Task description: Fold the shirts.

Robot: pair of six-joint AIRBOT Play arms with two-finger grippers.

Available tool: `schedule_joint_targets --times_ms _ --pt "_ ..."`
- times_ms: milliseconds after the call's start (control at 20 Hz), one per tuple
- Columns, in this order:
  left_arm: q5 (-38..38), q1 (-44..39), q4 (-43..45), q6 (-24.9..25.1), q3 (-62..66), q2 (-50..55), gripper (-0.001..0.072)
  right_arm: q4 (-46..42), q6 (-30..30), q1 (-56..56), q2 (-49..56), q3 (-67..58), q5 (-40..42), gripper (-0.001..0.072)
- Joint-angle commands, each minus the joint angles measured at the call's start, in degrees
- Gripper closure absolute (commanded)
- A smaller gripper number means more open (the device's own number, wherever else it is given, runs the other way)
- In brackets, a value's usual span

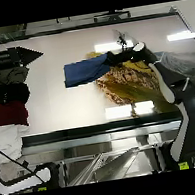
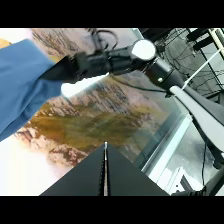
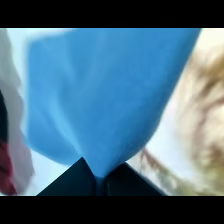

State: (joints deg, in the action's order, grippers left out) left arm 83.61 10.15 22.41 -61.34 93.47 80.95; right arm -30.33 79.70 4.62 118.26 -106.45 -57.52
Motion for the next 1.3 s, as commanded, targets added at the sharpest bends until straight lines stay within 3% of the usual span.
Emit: schedule_joint_targets --times_ms 0,100,200,400,550,750,1000,1250 --pt "-0.04 -0.02 0.0 0.04 -0.04 0.0 0.0691 -4.61 4.15 -8.22 -6.12 -0.04 -1.55 0.0701" --pt "-0.04 -0.02 0.04 0.07 -0.04 0.0 0.0691 -12.87 9.2 -14.86 -9.68 0.0 -4.66 0.0701" --pt "-0.02 -0.02 0.04 0.87 -0.07 0.0 0.0691 -18.53 10.36 -21.99 -12.61 0.33 -6.86 0.0703" --pt "0.02 -0.04 0.11 1.92 -0.07 0.0 0.0691 -20.33 10.32 -37.42 -18.75 6.4 -5.66 0.0702" --pt "-0.02 -0.44 0.09 1.9 -0.07 0.0 0.0692 -24.68 10.29 -47.89 -25.64 17.27 -2.01 0.0703" --pt "-0.02 -2.97 0.11 1.92 -0.07 0.0 0.0692 -25.59 5.84 -58.25 -32.5 35.41 4.07 0.0703" --pt "-0.04 -7.72 0.37 1.92 -0.07 0.0 0.0692 -25.49 5.55 -64.04 -41.31 57.4 17.66 0.0702" --pt "0.31 -11.52 0.39 1.92 -0.07 0.0 0.0692 -25.64 5.55 -64.52 -43.71 63.19 19.12 0.0701"
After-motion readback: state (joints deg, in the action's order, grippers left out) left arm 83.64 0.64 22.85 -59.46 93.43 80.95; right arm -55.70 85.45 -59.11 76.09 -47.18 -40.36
